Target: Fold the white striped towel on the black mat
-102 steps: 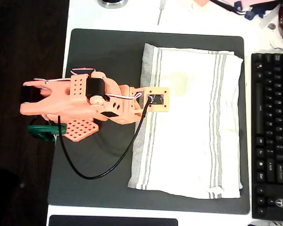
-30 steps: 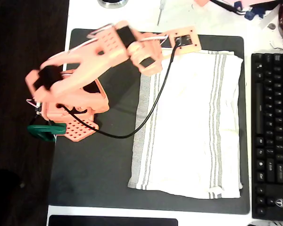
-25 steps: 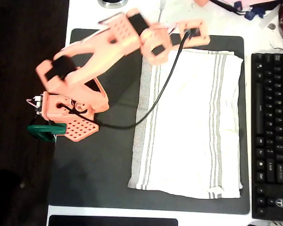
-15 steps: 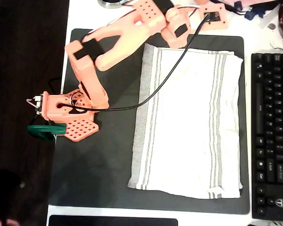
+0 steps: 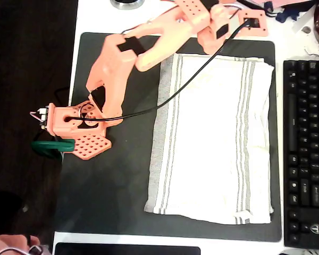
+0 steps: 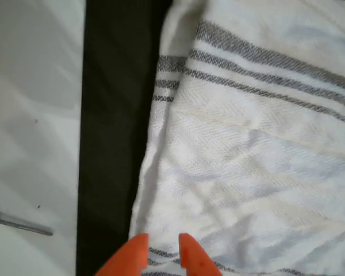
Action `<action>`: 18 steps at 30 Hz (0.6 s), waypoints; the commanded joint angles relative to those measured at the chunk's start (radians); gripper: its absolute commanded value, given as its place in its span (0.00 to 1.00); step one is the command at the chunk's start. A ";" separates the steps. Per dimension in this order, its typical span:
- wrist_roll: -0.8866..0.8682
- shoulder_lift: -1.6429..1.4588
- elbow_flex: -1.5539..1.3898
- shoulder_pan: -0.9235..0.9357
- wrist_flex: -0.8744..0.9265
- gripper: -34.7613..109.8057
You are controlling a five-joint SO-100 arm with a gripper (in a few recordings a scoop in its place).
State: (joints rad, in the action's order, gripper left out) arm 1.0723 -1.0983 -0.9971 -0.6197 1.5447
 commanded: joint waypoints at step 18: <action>-0.041 0.207 0.170 -0.011 0.012 0.35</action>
State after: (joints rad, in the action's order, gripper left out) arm 1.0354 -0.8851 -0.8728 -0.6182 1.5463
